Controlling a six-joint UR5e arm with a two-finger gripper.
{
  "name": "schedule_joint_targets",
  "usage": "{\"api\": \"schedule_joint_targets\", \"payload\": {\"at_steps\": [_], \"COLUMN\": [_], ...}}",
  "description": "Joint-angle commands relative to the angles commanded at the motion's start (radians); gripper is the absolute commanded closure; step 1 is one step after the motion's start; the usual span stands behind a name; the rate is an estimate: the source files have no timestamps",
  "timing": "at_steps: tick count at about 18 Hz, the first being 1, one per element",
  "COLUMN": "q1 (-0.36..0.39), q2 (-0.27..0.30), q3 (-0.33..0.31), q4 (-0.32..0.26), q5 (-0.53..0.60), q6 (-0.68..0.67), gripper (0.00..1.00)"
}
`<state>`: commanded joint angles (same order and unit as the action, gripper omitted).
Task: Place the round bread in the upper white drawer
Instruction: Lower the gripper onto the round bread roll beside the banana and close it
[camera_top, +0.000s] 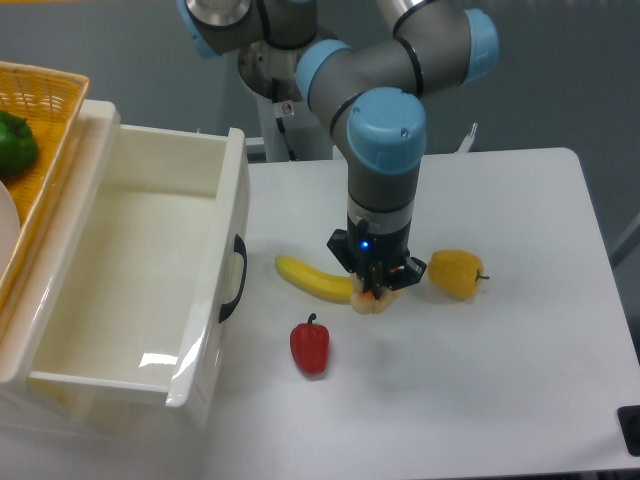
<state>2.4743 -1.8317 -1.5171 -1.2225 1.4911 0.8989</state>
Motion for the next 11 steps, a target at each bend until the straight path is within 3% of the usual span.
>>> {"api": "schedule_joint_targets", "payload": {"at_steps": [5,11], "q1": [-0.003,-0.005], "q2": [0.019,0.084], "q3": [0.009,0.006], "q4": [0.0,-0.003], "q5": [-0.066,-0.152], "q6": [-0.124,-0.271], "gripper": [0.95,0.94]}}
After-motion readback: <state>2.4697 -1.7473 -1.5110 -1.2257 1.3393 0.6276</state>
